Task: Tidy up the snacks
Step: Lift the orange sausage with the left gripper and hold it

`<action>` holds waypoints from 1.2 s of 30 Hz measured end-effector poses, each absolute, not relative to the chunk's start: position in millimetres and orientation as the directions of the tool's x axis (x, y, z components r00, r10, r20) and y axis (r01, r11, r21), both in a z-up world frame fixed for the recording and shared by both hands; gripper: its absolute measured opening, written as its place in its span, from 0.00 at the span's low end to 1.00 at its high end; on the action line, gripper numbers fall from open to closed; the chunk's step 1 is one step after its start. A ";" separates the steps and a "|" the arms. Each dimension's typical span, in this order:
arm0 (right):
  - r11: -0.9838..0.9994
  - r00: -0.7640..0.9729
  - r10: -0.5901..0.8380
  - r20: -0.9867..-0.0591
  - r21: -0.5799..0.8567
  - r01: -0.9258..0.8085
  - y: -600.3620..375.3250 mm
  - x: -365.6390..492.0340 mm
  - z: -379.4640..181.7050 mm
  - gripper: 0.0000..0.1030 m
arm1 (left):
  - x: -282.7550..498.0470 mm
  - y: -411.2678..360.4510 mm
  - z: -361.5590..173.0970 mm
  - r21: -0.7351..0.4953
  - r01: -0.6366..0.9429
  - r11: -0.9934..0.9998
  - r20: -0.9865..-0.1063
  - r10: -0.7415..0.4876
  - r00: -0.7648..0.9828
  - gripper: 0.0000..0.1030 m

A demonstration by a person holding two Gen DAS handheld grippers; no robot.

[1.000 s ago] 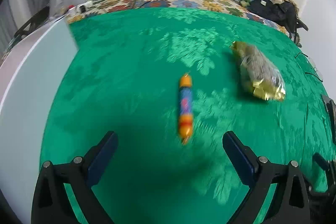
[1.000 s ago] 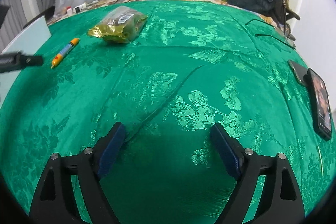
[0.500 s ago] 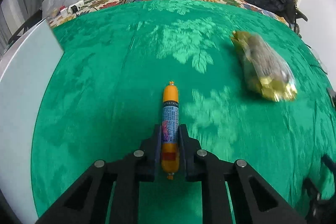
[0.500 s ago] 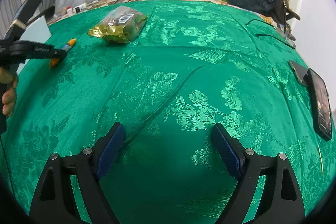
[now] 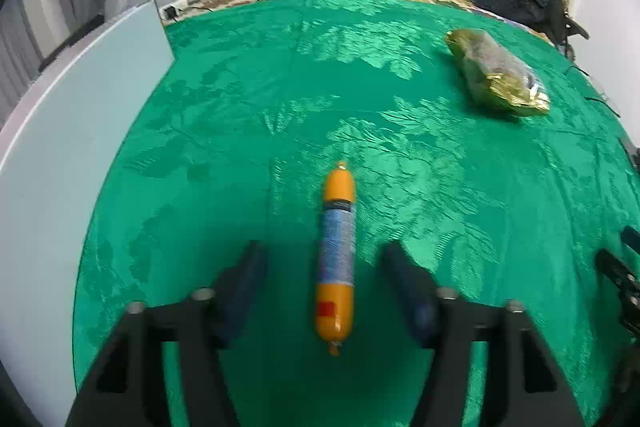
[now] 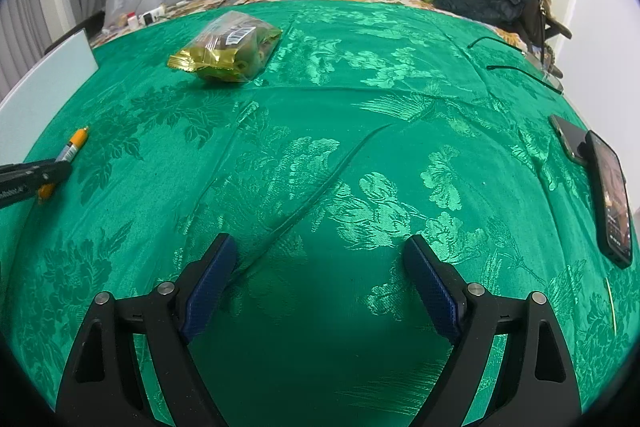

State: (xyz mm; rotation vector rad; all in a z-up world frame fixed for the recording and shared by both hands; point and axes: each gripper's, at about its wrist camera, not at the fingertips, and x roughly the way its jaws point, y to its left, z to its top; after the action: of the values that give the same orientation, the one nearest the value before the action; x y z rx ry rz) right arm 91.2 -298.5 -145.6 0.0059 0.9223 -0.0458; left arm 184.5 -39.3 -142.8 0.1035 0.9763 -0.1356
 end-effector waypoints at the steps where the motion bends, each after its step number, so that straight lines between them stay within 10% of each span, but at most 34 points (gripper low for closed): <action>1: 0.999 0.603 -0.037 -0.797 -0.014 0.042 -298.5 91.2 -145.6 0.86 | 185.3 -38.6 -143.7 0.031 0.152 0.988 -0.826 -0.061 0.561 0.72; 16: 0.999 0.603 -0.037 -0.797 -0.014 0.042 -298.6 91.5 -145.7 0.86 | 190.2 -24.0 -154.2 0.005 0.082 0.997 -0.811 -0.044 0.583 1.00; 36: 0.999 0.604 -0.037 -0.796 -0.014 0.042 -298.8 91.9 -146.1 0.86 | 190.8 -23.2 -153.8 0.000 0.086 0.996 -0.812 -0.050 0.581 1.00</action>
State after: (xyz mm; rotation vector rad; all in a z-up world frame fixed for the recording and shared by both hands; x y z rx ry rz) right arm 91.9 -298.8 -146.1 0.0061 0.9214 -0.0458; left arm 190.8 -23.2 -153.8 0.0410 0.9473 -0.0790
